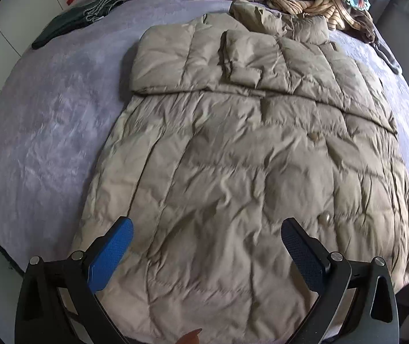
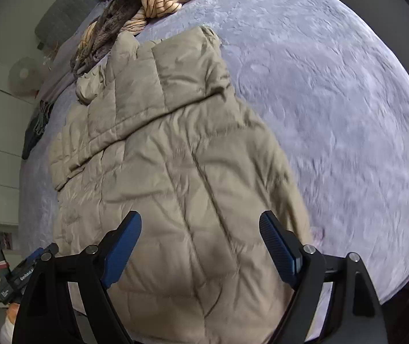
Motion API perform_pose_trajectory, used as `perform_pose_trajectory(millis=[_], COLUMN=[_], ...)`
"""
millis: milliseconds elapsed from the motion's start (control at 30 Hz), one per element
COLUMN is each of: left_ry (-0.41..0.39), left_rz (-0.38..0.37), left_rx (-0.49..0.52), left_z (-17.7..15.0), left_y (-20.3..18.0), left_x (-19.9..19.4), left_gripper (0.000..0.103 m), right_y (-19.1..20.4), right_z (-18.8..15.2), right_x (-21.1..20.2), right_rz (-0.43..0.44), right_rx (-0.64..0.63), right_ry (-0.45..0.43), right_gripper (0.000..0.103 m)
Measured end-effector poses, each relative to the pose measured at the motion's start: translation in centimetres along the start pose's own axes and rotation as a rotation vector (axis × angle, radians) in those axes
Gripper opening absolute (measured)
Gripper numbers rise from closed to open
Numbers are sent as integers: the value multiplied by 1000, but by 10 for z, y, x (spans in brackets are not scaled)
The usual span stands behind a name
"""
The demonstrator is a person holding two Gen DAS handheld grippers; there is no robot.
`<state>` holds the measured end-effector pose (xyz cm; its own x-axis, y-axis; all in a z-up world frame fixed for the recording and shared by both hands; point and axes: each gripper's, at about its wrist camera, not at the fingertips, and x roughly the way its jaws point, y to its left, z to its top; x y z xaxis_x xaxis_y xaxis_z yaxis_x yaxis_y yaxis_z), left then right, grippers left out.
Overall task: Fold large clothes
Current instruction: 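Open the right tool and withdraw both tools from the folded coat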
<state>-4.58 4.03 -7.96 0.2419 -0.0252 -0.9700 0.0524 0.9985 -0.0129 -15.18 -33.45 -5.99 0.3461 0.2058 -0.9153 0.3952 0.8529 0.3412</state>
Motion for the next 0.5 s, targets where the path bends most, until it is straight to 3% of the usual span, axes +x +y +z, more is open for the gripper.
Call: perform_pose_trajectory(millis=[67,200,500], left_ry=[18,22,54], left_rz=[-11,-19,-52], left_rx=[-1,11,44], left_z=[-11,-28,-58], left_y=[11,26,54], left_x=[0,0,3], left_gripper=[103,103,103], right_y=[1,0,-1], right_z=[-14,-46,-103], right_x=[-4,-12,-15], right_rz=[-37,-10,63], right_rx=[30,113,239], right_ry=[-31,-87,-61], right_gripper=[87,87,87])
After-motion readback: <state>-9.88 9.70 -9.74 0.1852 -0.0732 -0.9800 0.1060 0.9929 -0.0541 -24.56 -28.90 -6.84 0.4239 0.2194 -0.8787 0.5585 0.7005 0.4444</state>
